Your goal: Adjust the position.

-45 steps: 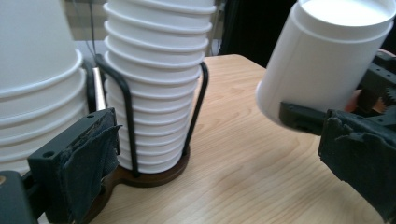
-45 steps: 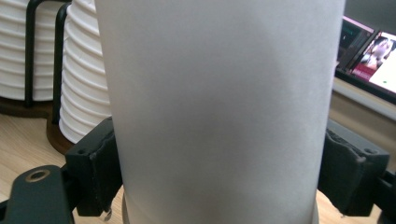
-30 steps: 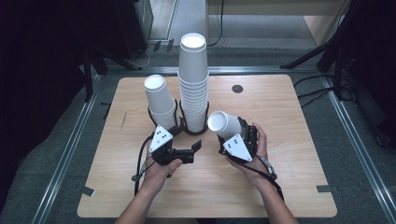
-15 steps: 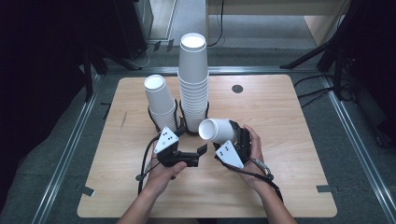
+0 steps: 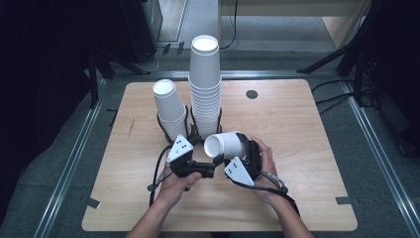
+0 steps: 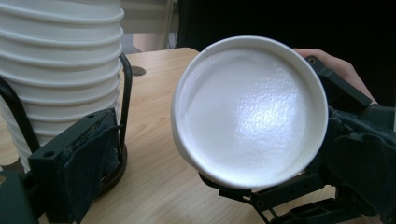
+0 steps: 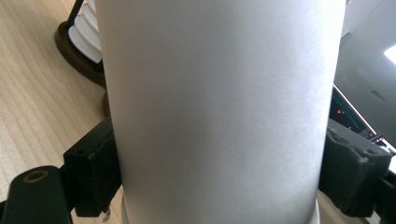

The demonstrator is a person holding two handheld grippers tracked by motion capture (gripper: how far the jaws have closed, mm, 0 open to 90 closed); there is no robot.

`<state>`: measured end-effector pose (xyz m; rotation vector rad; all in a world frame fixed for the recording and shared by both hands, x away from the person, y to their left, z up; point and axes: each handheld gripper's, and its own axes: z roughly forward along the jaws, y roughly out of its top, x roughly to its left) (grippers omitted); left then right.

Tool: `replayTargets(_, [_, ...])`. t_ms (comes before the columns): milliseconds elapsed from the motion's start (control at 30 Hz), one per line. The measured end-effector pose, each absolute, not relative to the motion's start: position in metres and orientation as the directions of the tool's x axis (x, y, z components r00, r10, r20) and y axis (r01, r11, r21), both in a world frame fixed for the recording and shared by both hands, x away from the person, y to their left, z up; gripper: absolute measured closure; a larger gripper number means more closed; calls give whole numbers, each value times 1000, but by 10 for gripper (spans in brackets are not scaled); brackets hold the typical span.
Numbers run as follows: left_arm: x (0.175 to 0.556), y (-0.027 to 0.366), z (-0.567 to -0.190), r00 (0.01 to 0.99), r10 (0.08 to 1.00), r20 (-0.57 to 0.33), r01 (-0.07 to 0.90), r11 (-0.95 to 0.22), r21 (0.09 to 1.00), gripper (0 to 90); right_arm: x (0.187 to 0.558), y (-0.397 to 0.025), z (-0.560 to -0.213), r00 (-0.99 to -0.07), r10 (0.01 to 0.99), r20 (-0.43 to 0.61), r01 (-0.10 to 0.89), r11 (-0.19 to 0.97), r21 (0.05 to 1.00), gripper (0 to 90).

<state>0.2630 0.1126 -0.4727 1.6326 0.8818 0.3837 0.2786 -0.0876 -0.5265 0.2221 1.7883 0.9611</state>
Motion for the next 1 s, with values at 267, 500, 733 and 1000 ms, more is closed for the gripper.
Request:
replayTargets(267, [262,107,-472,676,705,-215,343,-42,938,42,274,-85,-527,-439,526,-728,-309,673,672,127])
replayTargets(500, [261,107,-470,679,697,-230,355,-38,934,129,272,-84,-528,-437,513,-738,-322,677,662,126])
replayTargets(733, [261,106,-471,685,690,-232,363,-47,931,146,270,-82,-528,-434,490,-756,-341,688,641,126])
replayTargets(1000, [262,108,-469,689,684,-240,364,-40,931,207,269,-83,-528,-430,486,-761,-346,689,636,122])
